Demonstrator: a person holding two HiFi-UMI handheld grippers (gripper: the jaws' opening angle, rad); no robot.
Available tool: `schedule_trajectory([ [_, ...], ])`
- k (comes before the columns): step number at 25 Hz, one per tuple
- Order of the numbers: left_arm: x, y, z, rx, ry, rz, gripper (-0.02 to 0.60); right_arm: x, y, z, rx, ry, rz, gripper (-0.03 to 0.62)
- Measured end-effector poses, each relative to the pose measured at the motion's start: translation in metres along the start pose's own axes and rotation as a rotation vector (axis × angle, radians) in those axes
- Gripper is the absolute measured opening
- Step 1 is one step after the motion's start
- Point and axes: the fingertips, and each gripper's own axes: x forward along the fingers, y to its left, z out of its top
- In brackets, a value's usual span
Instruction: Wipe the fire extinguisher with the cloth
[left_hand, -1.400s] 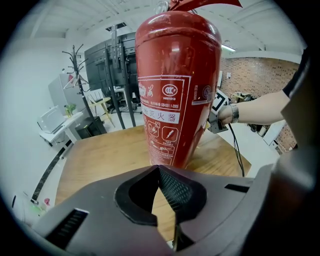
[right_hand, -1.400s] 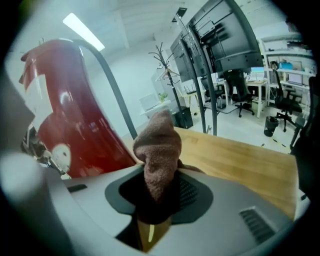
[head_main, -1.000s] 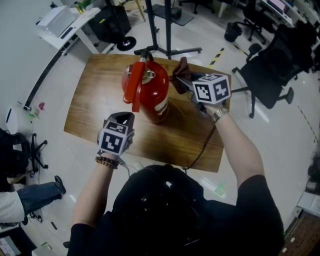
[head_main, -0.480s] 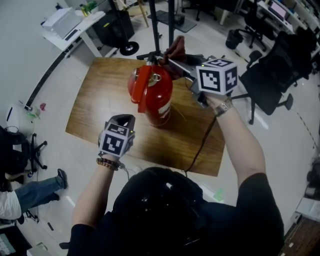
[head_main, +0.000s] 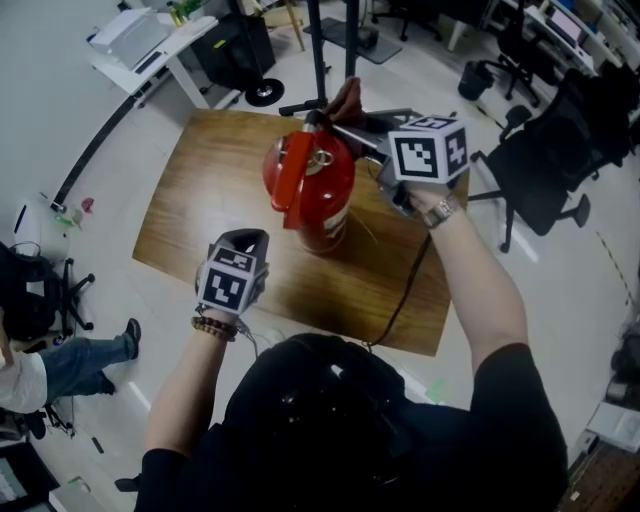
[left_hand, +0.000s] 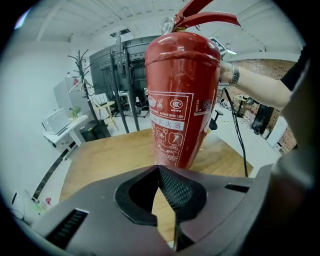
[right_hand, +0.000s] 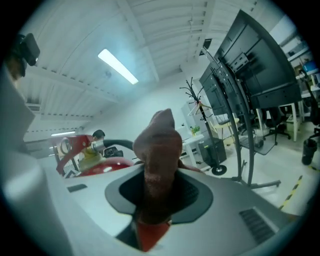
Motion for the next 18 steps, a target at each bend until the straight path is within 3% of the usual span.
schedule_trajectory([
  [18, 0.016, -0.001, -0.015, -0.020, 0.061, -0.001, 0.000, 0.040, -0.056, -0.127, 0.112, 0.227, 0.011, 0.118],
])
